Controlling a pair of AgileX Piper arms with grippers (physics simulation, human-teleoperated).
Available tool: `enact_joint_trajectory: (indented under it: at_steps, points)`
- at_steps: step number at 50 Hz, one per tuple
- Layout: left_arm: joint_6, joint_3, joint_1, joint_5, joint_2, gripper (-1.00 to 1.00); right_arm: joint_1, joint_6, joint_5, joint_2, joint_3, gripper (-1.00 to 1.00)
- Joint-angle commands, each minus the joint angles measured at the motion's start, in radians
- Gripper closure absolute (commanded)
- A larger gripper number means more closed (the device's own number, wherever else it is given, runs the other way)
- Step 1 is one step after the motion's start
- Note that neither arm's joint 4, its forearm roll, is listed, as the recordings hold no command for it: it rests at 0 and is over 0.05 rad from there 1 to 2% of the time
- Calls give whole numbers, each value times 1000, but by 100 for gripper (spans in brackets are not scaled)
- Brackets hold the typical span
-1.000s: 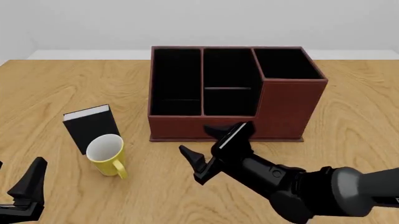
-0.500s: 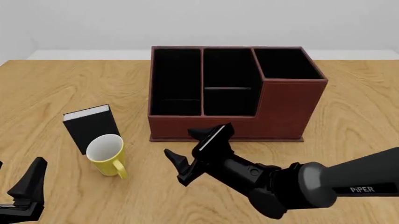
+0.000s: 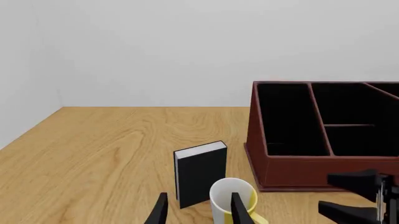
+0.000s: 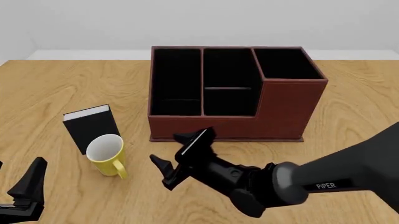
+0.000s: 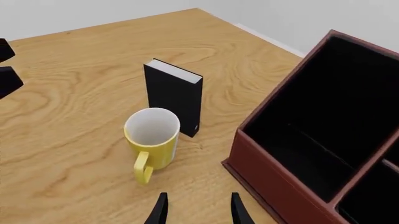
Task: Pick up the yellow and white mug and place it to the right of the caddy.
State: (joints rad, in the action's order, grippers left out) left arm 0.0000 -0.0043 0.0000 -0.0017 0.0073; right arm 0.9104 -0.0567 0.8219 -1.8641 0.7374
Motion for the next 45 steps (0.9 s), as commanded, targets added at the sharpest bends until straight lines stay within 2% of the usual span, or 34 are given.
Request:
enact_joint_trajectory:
  at_steps: [1, 45]
  points:
    - [0, 0, 0, 0, 0, -100, 19, 1, -13, -38, 46, -100]
    - [0, 0, 0, 0, 0, -100, 96, 27, -52, -166, 200, -100]
